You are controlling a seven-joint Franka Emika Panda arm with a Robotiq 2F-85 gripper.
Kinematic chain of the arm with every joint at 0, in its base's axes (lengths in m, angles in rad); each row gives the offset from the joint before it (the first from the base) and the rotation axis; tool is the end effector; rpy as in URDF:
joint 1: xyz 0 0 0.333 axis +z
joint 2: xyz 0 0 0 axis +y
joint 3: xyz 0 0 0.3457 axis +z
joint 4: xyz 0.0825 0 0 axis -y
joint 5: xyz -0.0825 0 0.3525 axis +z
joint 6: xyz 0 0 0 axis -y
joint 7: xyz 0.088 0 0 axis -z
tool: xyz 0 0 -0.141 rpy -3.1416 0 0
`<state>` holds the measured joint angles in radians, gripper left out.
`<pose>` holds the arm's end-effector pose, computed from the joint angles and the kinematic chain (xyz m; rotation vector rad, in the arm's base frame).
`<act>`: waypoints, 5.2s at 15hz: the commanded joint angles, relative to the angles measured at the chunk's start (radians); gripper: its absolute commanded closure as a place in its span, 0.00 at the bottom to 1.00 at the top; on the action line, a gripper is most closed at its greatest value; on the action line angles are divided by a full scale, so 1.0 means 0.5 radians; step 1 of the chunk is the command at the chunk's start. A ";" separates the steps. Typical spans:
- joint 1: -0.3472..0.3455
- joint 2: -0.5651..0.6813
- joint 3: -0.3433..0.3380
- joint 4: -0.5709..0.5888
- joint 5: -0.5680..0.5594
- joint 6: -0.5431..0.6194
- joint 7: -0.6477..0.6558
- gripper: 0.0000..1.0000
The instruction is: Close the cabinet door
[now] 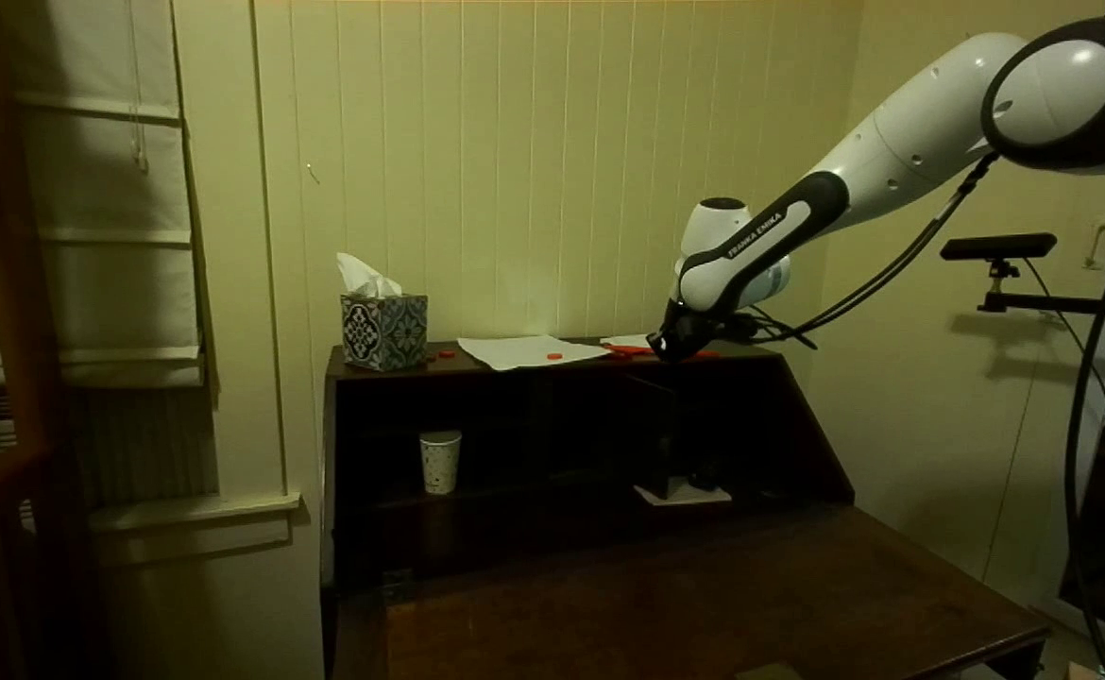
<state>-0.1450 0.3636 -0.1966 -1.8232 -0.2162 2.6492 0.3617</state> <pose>0.6426 -0.2115 0.4073 2.7673 -0.7176 0.6783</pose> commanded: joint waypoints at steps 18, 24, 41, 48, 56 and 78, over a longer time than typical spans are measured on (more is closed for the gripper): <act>-0.106 0.105 0.294 0.142 0.995 -0.323 -0.517 1.00; -0.141 0.230 0.433 0.187 1.278 -0.071 -0.762 1.00; -0.160 0.682 0.662 0.415 1.213 0.947 -0.926 1.00; -0.165 0.798 0.703 0.443 1.211 1.142 -0.933 1.00; -0.098 0.683 0.587 0.267 1.100 1.034 -0.729 1.00; 0.575 -1.347 -0.007 -0.448 0.050 -2.113 0.223 0.00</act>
<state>0.2529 -0.1791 -0.3350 -2.0356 -0.2339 1.7239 0.5746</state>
